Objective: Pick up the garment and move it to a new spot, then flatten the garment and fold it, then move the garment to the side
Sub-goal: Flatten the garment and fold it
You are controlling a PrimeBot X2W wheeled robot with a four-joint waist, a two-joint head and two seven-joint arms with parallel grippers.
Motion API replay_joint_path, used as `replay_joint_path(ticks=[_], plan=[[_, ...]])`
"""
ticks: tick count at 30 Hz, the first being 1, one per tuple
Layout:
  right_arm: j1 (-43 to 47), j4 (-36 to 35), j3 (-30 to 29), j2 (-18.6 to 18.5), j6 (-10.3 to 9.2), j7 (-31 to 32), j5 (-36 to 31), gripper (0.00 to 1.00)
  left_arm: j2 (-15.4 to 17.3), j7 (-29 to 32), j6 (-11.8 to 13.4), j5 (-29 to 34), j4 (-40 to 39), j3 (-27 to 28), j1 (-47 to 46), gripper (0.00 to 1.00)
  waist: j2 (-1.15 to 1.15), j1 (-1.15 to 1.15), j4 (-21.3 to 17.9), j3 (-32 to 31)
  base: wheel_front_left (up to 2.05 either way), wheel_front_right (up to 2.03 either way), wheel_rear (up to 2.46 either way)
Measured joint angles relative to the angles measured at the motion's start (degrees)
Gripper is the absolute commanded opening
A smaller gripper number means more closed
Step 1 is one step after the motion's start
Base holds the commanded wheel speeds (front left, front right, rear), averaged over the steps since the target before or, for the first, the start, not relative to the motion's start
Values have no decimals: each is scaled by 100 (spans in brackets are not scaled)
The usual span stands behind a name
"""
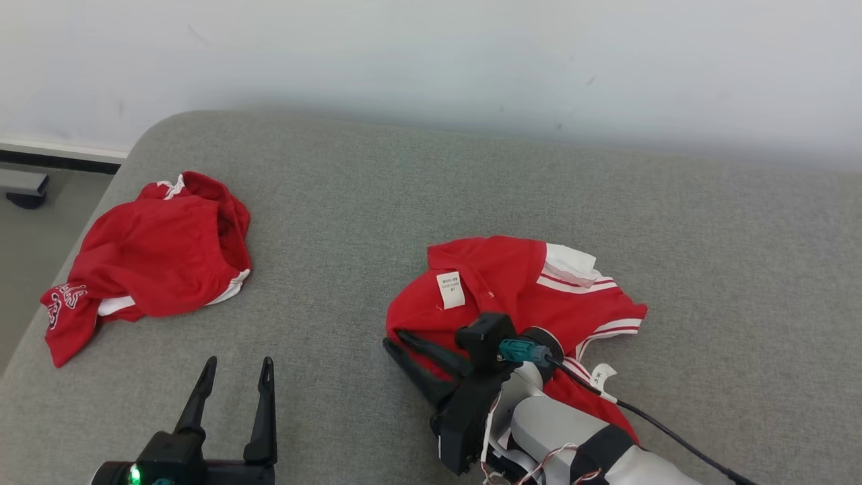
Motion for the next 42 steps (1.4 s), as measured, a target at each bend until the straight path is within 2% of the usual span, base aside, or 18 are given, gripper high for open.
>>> replay_joint_path(ticks=[5, 9, 16, 22, 25, 30, 38, 42], plan=[[-135, 162, 222, -37, 0, -42, 108, 100, -4, 0, 0, -7, 11, 29, 3, 100, 0, 0, -19, -42, 0, 0, 0], [-176, -147, 43, -361, 0, -63, 133, 100, 2, 0, 0, -9, 2, 110, 79, 100, 0, 0, -123, -150, 0, 0, 0], [108, -864, -1120, -1296, 0, -76, -181, 100, 37, 0, 0, -7, -104, 265, 222, 100, 0, 0, -373, -320, 0, 0, 0], [328, -515, -2249, -1711, 0, -81, -254, 100, 43, 0, 0, 43, -188, 300, 286, 100, 0, 0, -491, -318, 0, 0, 0], [346, -122, -2536, -1725, 0, -80, -286, 100, 44, 0, 0, 47, -188, 268, 244, 100, 0, 0, -464, -244, 0, 0, 0], [280, 633, -2660, -1592, 0, -1, -285, 100, 42, 0, 0, 48, -182, 203, 146, 100, 0, 0, -354, -94, 0, 0, 0], [83, 1619, -2619, -1296, 0, 252, -143, 100, 32, 0, 0, 47, -160, 92, -38, 100, 0, 1, -124, 192, 0, 0, 0], [51, 1873, -2549, -1145, 0, 409, 30, 100, 22, 0, 0, 46, -143, 74, -91, 100, 0, 1, -12, 293, 0, 0, 0]])
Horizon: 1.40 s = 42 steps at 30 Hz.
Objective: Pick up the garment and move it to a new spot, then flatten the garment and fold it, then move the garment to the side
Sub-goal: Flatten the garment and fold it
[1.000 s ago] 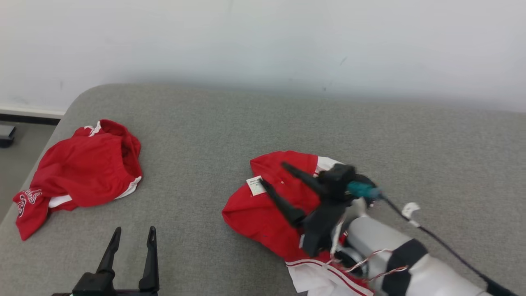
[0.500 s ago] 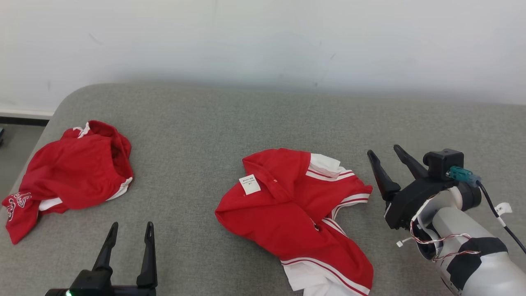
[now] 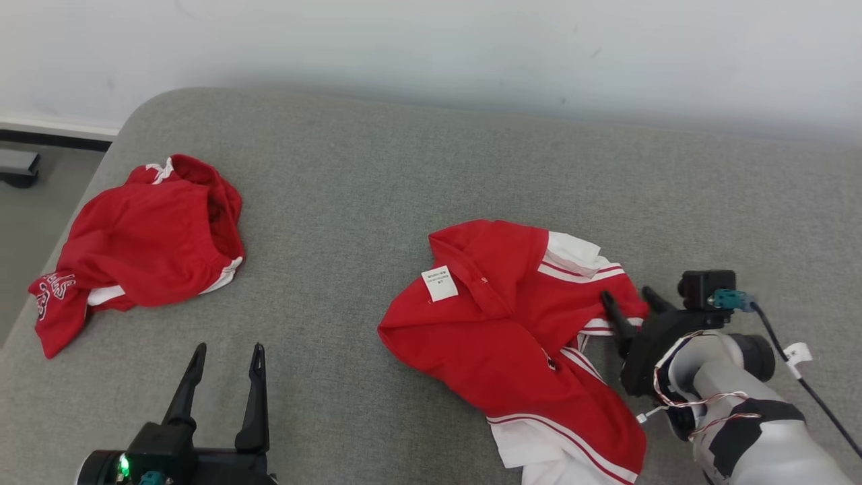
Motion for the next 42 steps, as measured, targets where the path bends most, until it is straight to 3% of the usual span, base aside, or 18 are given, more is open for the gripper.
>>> replay_joint_path(ticks=[2, 3, 4, 5, 12, 22, 26, 34, 40, 41, 42], plan=[[7, 42, 42, 94, 0, 92, 107, 100, -3, 0, 0, 0, 8, -3, -1, 100, 0, 0, 41, 28, 0, 0, 0], [8, 41, 59, 126, 0, 133, 169, 80, -7, 0, 0, -2, 9, -2, -2, 100, 0, 0, 57, 37, 0, 0, 0], [6, 29, 92, 137, 0, 156, 194, 16, -10, 0, 0, -4, 11, -1, -3, 100, 0, 0, 68, 44, 0, 0, 0], [5, 19, 121, 138, 0, 157, 222, 0, -13, 0, 0, -4, 14, -2, -4, 100, 0, 0, 74, 48, 0, 0, 0], [-29, -193, 253, -80, 0, -305, 325, 0, -26, 0, 1, -5, 40, 67, 16, 100, -1, 0, 2, -50, 0, 0, 0], [-98, -1169, -119, -1116, 0, -469, 34, 0, -35, 0, 1, -27, 2, 145, 148, 100, 0, -1, -410, -232, 0, 0, 0], [-105, -1367, -211, -1359, 0, -475, -102, 0, -42, 0, 1, -41, -38, 76, 140, 100, 0, -1, -537, -195, 0, 0, 0], [-590, -1092, -49, -1532, 0, -292, -324, 0, -47, 0, 1, -64, -18, -112, -7, 100, 0, -1, -436, -23, 0, 0, 0], [-1270, -316, -35, -1608, 0, -178, -512, 0, -49, 0, 47, -152, -15, -243, -142, 100, 0, -1, -258, 203, 0, 0, 0], [-1328, -188, -32, -1600, 0, -180, -533, 38, -49, 0, 51, -157, -14, -259, -150, 100, 0, -1, -236, 231, 0, 0, 0], [-1369, -87, -4, -1601, 0, -188, -600, 100, -49, 0, 55, -160, -9, -271, -166, 100, 0, 0, -213, 255, 0, 0, 0]])
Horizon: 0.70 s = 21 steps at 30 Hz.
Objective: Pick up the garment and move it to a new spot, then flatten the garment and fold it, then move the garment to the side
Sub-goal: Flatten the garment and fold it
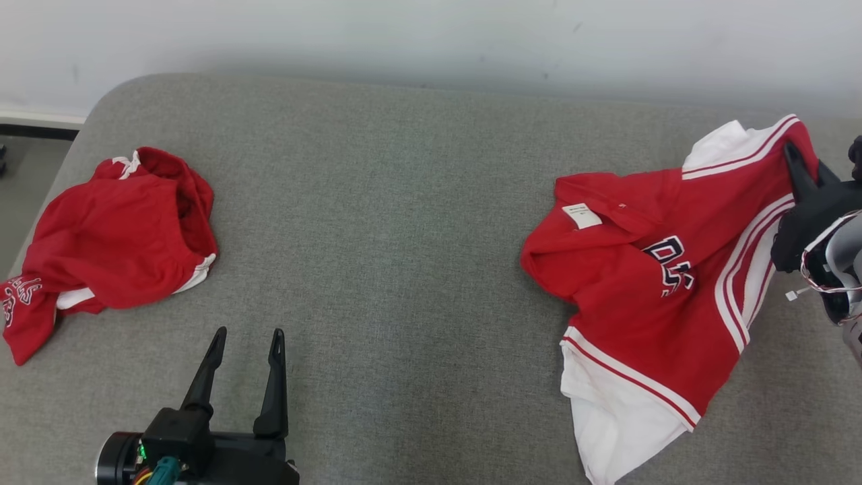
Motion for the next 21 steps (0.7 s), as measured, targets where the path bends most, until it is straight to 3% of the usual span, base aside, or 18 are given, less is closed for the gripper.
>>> replay_joint_path(ticks=[10, 21], plan=[[-75, 235, -89, 190, 0, -276, -342, 100, -1, 0, 75, 8, 35, 110, 91, 100, 0, 0, -81, -142, 0, 0, 0], [1486, -1788, -737, 422, 0, -288, -449, 100, -2, 0, 41, 88, 9, 328, 313, 100, 0, -1, -431, -568, 0, 0, 0]])
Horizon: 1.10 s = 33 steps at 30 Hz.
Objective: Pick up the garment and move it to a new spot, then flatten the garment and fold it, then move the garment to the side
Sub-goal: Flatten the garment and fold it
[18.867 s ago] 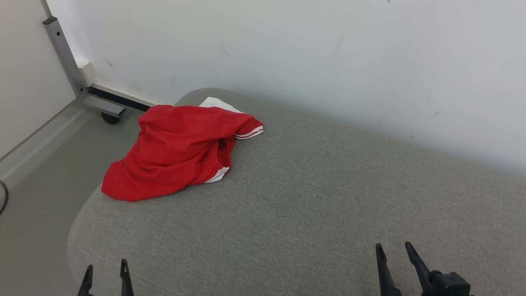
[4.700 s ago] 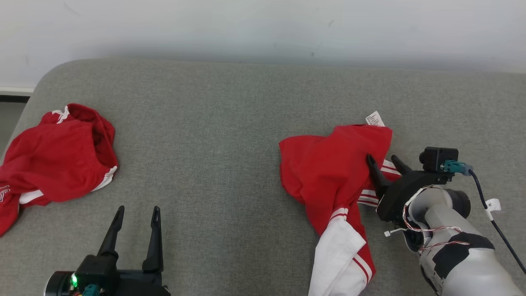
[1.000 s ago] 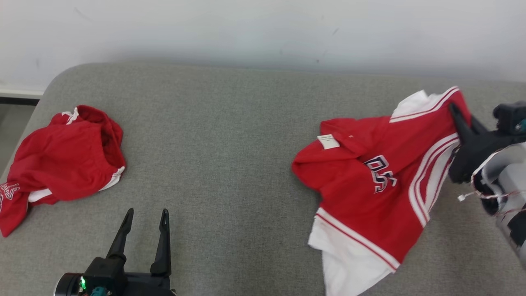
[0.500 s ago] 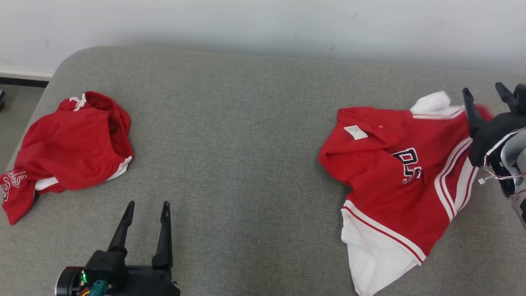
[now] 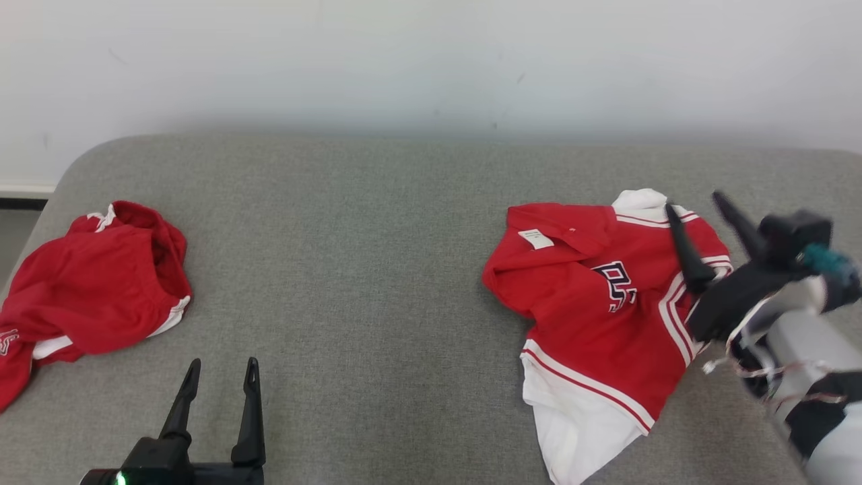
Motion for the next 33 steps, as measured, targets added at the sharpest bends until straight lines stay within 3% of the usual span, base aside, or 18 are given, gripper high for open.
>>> replay_joint_path(ticks=[7, 17, 30, 31, 32, 33], plan=[[1251, -886, -219, 229, 0, 0, 4, 100, -1, 0, -11, 27, -22, 79, 101, 100, 0, 0, -123, -167, 0, 0, 0], [2486, -1786, 64, 739, 0, 126, 46, 100, 1, 0, -52, 18, -24, 51, 120, 100, 0, 0, -43, -178, 0, 0, 0], [2836, -1641, 366, 895, 0, 637, -524, 100, 1, 0, -53, 8, -44, -19, 116, 100, 0, 0, 183, -91, 0, 0, 0], [2837, -1596, 408, 903, 0, 651, -592, 64, 1, 0, -53, 8, -45, -23, 117, 100, 0, 0, 190, -87, 0, 0, 0], [2836, -1550, 442, 922, 0, 678, -628, 0, 0, 0, -53, 5, -45, -29, 117, 100, 0, 0, 195, -85, 0, 0, 0], [2836, -1495, 490, 938, 0, 732, -658, 0, 0, 0, -51, -5, -44, -32, 118, 100, 0, 0, 197, -87, 0, 0, 0]])
